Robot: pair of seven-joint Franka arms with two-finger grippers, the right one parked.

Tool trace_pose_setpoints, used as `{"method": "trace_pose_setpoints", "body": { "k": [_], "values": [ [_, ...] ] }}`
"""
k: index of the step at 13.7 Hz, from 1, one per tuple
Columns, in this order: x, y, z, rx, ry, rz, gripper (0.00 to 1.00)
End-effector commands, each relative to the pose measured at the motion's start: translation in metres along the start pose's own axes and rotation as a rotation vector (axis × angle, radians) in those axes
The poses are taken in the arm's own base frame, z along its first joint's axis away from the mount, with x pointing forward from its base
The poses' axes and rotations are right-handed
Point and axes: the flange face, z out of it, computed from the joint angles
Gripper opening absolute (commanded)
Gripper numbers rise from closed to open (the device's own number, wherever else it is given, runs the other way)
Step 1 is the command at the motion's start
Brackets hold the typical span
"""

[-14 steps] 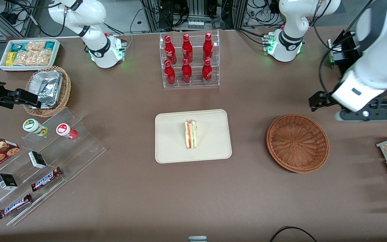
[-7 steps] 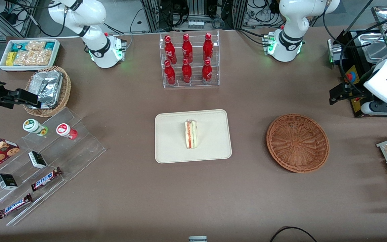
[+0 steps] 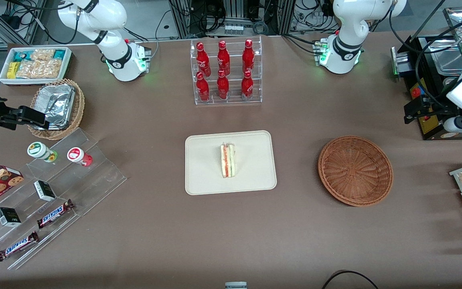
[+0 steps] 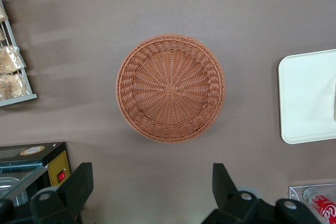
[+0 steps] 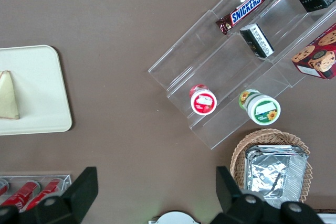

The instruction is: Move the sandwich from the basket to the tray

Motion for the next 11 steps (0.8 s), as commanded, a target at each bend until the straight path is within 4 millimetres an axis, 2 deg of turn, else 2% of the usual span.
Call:
{"method": "trace_pose_setpoints", "body": {
  "k": [1,3,7,11],
  "values": [
    [-0.015,0.004,-0.007,0.005,0.016,0.011,1.0],
    [-0.019,0.004,-0.01,0.004,0.037,-0.003,1.0],
    [-0.015,-0.008,-0.006,-0.004,0.033,-0.066,1.0],
    [-0.017,-0.008,-0.019,-0.017,0.037,-0.053,1.0]
  ]
}}
